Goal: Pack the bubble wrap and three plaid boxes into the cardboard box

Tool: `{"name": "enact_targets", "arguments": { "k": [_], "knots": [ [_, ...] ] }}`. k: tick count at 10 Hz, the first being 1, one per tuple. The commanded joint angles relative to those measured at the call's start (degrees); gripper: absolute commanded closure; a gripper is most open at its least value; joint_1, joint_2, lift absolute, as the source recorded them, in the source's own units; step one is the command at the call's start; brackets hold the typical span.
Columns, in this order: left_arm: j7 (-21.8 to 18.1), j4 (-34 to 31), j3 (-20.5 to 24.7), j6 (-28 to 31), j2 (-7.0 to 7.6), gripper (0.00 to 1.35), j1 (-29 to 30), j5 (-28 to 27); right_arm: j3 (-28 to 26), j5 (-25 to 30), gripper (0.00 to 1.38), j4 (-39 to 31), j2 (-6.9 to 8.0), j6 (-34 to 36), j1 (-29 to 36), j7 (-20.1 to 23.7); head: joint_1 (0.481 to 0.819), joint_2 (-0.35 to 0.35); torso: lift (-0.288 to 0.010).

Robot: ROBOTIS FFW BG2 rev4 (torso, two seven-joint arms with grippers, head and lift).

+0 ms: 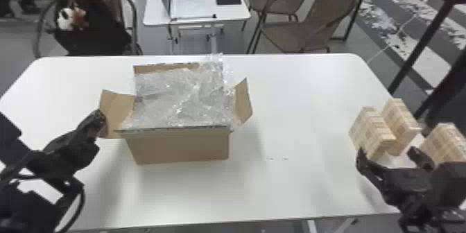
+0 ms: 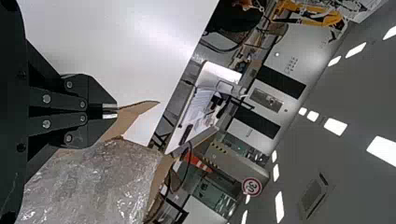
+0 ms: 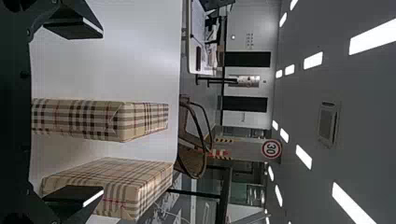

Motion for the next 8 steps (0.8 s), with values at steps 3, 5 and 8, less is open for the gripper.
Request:
{"name": "enact_targets", "arguments": {
  "k": [3,5,8],
  "knots": [
    [-0.11,0.09,-0.18,-0.16,-0.15,1.21,-0.08,-0.17,0.0,0.0,0.14,5.74,-0.28,-1.73,-4.6,0.0,0.695,-0.042,-0.174],
    [-0.2,0.09,-0.44,-0.34,-0.15,1.21,-0.17,-0.53,0.26,-0.53,0.74,8.37,-0.28,-2.17,-6.54,0.09,0.695,-0.051,-0.174],
    [-0.37,0.26,-0.36,-0.69,-0.15,1.21,-0.08,-0.7,1.93,-2.38,0.97,7.58,-0.36,-1.55,-5.31,0.0,0.695,-0.046,-0.174]
  ]
}}
